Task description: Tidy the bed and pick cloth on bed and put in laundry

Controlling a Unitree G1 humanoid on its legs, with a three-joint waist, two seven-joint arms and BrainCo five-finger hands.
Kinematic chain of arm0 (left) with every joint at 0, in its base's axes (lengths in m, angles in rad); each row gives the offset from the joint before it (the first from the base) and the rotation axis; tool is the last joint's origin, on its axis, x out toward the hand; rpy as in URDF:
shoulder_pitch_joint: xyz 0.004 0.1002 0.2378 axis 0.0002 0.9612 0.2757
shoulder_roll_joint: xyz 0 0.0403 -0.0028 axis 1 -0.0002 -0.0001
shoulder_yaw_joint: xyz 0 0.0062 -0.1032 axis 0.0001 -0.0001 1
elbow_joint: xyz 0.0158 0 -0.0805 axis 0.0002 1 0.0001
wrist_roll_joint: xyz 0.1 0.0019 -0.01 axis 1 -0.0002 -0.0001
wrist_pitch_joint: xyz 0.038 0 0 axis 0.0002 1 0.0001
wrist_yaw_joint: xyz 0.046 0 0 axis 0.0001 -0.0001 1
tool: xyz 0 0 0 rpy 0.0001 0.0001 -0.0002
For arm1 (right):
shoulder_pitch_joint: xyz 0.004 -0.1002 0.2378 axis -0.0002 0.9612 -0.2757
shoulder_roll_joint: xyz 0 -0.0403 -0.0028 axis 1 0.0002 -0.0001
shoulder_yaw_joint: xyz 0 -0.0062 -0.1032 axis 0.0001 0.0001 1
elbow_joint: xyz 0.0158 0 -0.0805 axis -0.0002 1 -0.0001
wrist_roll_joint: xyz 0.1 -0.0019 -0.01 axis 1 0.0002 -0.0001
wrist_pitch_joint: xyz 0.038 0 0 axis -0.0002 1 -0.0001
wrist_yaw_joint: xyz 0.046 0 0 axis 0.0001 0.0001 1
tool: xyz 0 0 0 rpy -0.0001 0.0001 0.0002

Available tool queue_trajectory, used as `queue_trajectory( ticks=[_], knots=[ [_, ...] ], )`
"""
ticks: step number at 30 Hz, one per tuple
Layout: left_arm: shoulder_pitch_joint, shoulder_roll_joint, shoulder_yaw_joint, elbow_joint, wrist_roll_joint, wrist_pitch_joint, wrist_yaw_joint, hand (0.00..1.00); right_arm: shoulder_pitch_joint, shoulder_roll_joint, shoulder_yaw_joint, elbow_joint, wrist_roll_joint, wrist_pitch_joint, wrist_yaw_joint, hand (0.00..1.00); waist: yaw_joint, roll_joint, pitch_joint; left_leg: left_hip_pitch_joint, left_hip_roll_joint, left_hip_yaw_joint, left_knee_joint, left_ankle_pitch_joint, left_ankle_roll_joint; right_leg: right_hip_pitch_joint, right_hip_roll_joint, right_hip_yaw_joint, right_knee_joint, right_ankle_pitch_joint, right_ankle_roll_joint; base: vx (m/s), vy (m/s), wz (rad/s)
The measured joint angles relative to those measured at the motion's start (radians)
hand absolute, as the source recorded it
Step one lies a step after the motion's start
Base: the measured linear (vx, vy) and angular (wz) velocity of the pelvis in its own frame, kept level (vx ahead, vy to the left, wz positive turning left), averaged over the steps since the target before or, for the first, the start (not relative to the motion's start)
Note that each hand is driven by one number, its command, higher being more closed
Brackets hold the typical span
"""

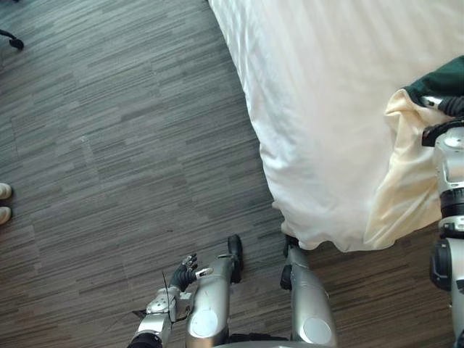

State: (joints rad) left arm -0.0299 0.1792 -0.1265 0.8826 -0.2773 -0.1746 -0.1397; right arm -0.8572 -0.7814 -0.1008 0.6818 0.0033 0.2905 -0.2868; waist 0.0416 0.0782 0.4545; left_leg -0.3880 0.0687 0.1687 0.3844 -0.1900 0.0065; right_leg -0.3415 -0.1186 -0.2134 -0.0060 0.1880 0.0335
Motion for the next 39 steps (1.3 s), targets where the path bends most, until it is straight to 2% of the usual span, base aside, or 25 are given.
queue_trajectory(
  ticks=[2,3,4,6,7,9,13,17,18,21,23,24,26,27,28,29,30,31,34,35,36,39],
  knots=[
    [0.000,0.000,-0.002,0.000,-0.014,-0.006,-0.014,0.00,0.012,-0.018,0.000,0.003,-0.038,0.007,0.076,0.00,0.001,-0.003,0.002,-0.001,-0.002,0.002,-0.002,0.000,0.000,-0.003,-0.002,0.003,0.000,0.000,0.000,0.01,0.018,-0.02],
    [0.000,0.003,-0.002,0.000,-0.027,-0.009,-0.018,0.00,0.019,-0.027,0.004,0.003,-0.068,0.012,0.133,1.00,0.002,-0.009,0.005,-0.004,-0.003,0.004,-0.002,0.000,0.000,-0.008,-0.002,0.009,0.001,0.000,0.000,0.01,0.031,-0.07],
    [0.000,0.007,-0.001,-0.001,-0.030,-0.011,-0.022,0.00,0.018,-0.033,0.006,0.003,-0.081,0.012,0.165,1.00,0.002,-0.012,0.007,-0.007,-0.003,0.007,-0.002,0.000,0.000,-0.012,-0.002,0.012,0.001,0.001,0.000,0.00,0.027,-0.07],
    [-0.002,0.020,-0.007,-0.002,-0.036,-0.011,-0.034,0.00,0.018,-0.082,0.024,0.004,-0.141,0.011,0.298,1.00,0.001,-0.020,0.009,-0.023,-0.004,0.007,-0.002,0.002,0.003,-0.029,-0.003,0.014,0.001,0.003,-0.002,0.00,0.000,0.00],
    [-0.003,0.026,-0.018,-0.002,-0.036,-0.009,-0.034,0.00,0.018,-0.093,0.024,0.008,-0.145,0.008,0.323,1.00,0.002,-0.021,0.009,-0.025,-0.005,0.005,-0.003,0.004,0.003,-0.031,-0.003,0.014,0.000,0.003,-0.002,0.01,0.012,0.06],
    [-0.006,0.045,-0.033,0.000,-0.036,-0.003,-0.038,0.00,0.018,-0.128,0.019,0.057,-0.147,-0.026,0.400,1.00,0.002,-0.029,0.007,-0.024,-0.016,-0.006,-0.020,0.015,-0.006,-0.031,-0.005,0.002,0.000,0.003,-0.002,0.02,0.008,0.13],
    [-0.012,0.061,-0.032,0.000,-0.037,0.001,-0.069,0.00,0.021,-0.152,0.017,0.150,-0.176,-0.089,0.444,1.00,0.003,-0.058,0.005,-0.023,-0.020,-0.032,-0.061,0.049,-0.021,-0.030,-0.004,-0.026,-0.011,0.003,-0.003,0.02,-0.025,0.23],
    [-0.016,0.064,-0.032,-0.001,-0.043,0.004,-0.085,0.00,0.029,-0.159,0.017,0.183,-0.246,-0.131,0.450,1.00,0.019,-0.063,0.005,-0.020,-0.017,-0.050,-0.089,0.069,-0.032,-0.029,0.002,-0.040,-0.017,-0.002,-0.010,0.01,-0.048,0.14],
    [-0.018,0.064,-0.032,-0.001,-0.043,0.006,-0.099,0.00,0.042,-0.160,0.015,0.184,-0.251,-0.147,0.450,1.00,0.027,-0.063,0.005,-0.016,-0.016,-0.058,-0.097,0.074,-0.037,-0.026,0.004,-0.043,-0.016,-0.004,-0.013,0.00,-0.041,0.09],
    [-0.025,0.064,-0.032,0.000,-0.043,0.014,-0.104,0.00,0.077,-0.156,-0.004,0.200,-0.244,-0.183,0.449,1.00,0.027,-0.064,0.005,-0.006,-0.013,-0.081,-0.107,0.081,-0.042,-0.008,0.009,-0.066,-0.018,-0.011,-0.021,0.00,-0.026,0.18],
    [-0.026,0.067,-0.030,0.000,-0.043,0.014,-0.111,0.00,0.091,-0.142,-0.004,0.232,-0.191,-0.209,0.434,1.00,0.029,-0.074,0.002,0.002,-0.006,-0.085,-0.113,0.082,-0.044,0.005,0.012,-0.076,-0.019,-0.016,-0.024,0.00,-0.014,0.11],
    [-0.026,0.069,-0.029,-0.001,-0.042,0.014,-0.117,0.00,0.114,-0.133,-0.004,0.243,-0.128,-0.235,0.419,1.00,0.030,-0.084,-0.003,0.003,-0.003,-0.087,-0.119,0.086,-0.049,0.005,0.013,-0.078,-0.019,-0.018,-0.024,0.00,-0.006,0.07],
    [-0.026,0.070,-0.025,-0.006,-0.043,0.014,-0.116,0.00,0.157,-0.117,-0.009,0.232,0.021,-0.279,0.409,1.00,0.029,-0.100,-0.004,0.012,-0.001,-0.088,-0.132,0.091,-0.052,0.009,0.015,-0.081,-0.019,-0.022,-0.025,0.01,-0.005,0.02],
    [-0.026,0.069,-0.023,-0.009,-0.043,0.014,-0.114,0.00,0.197,-0.096,-0.024,0.206,0.134,-0.312,0.403,1.00,0.027,-0.107,-0.005,0.023,0.000,-0.088,-0.140,0.095,-0.057,0.015,0.016,-0.079,-0.020,-0.023,-0.025,0.03,-0.015,-0.04],
    [-0.025,0.067,-0.023,-0.009,-0.043,0.014,-0.108,0.00,0.224,-0.080,-0.038,0.176,0.187,-0.327,0.400,1.00,0.025,-0.109,-0.004,0.034,0.000,-0.088,-0.144,0.096,-0.058,0.022,0.017,-0.079,-0.020,-0.024,-0.025,0.05,-0.018,-0.09],
    [-0.017,0.064,-0.020,-0.016,-0.043,0.013,-0.096,0.00,0.293,-0.043,-0.075,0.099,0.303,-0.361,0.401,1.00,0.024,-0.110,-0.004,0.055,0.002,-0.086,-0.160,0.097,-0.058,0.036,0.020,-0.073,-0.024,-0.026,-0.022,0.06,-0.018,-0.13],
    [0.002,0.058,-0.018,-0.038,-0.043,0.012,-0.093,0.00,0.371,0.024,-0.117,-0.013,0.404,-0.396,0.406,1.00,0.020,-0.110,-0.004,0.086,0.001,-0.080,-0.181,0.100,-0.058,0.058,0.021,-0.066,-0.034,-0.027,-0.020,0.06,-0.016,-0.16],
    [0.015,0.054,-0.017,-0.052,-0.043,0.012,-0.091,0.00,0.407,0.065,-0.134,-0.066,0.449,-0.412,0.418,1.00,0.015,-0.111,-0.005,0.103,0.001,-0.076,-0.191,0.102,-0.058,0.067,0.022,-0.062,-0.036,-0.028,-0.020,0.09,-0.013,-0.13],
    [0.060,0.014,0.013,-0.076,-0.043,0.011,-0.075,0.00,0.573,0.290,-0.175,-0.316,0.647,-0.465,0.521,1.00,-0.030,-0.110,-0.020,0.166,-0.001,-0.062,-0.239,0.116,-0.060,0.108,0.020,-0.059,-0.046,-0.031,-0.015,0.07,0.002,-0.08],
    [0.061,0.009,0.014,-0.076,-0.043,0.011,-0.075,0.00,0.604,0.329,-0.178,-0.350,0.687,-0.470,0.547,1.00,-0.031,-0.110,-0.031,0.170,-0.001,-0.057,-0.245,0.119,-0.061,0.108,0.020,-0.057,-0.047,-0.031,-0.015,0.06,0.009,-0.06],
    [0.063,-0.001,0.015,-0.076,-0.043,0.011,-0.075,0.00,0.663,0.403,-0.177,-0.407,0.742,-0.472,0.591,1.00,-0.032,-0.108,-0.058,0.178,0.000,-0.054,-0.252,0.123,-0.064,0.113,0.019,-0.057,-0.048,-0.032,-0.014,0.07,0.001,-0.04],
    [0.098,-0.037,0.031,-0.080,-0.045,0.007,-0.078,0.00,0.797,0.572,-0.156,-0.511,0.834,-0.446,0.684,1.00,-0.032,-0.097,-0.124,0.254,-0.002,-0.049,-0.283,0.124,-0.065,0.177,0.015,-0.061,-0.049,-0.050,0.001,0.06,0.003,0.03]
  ],
)
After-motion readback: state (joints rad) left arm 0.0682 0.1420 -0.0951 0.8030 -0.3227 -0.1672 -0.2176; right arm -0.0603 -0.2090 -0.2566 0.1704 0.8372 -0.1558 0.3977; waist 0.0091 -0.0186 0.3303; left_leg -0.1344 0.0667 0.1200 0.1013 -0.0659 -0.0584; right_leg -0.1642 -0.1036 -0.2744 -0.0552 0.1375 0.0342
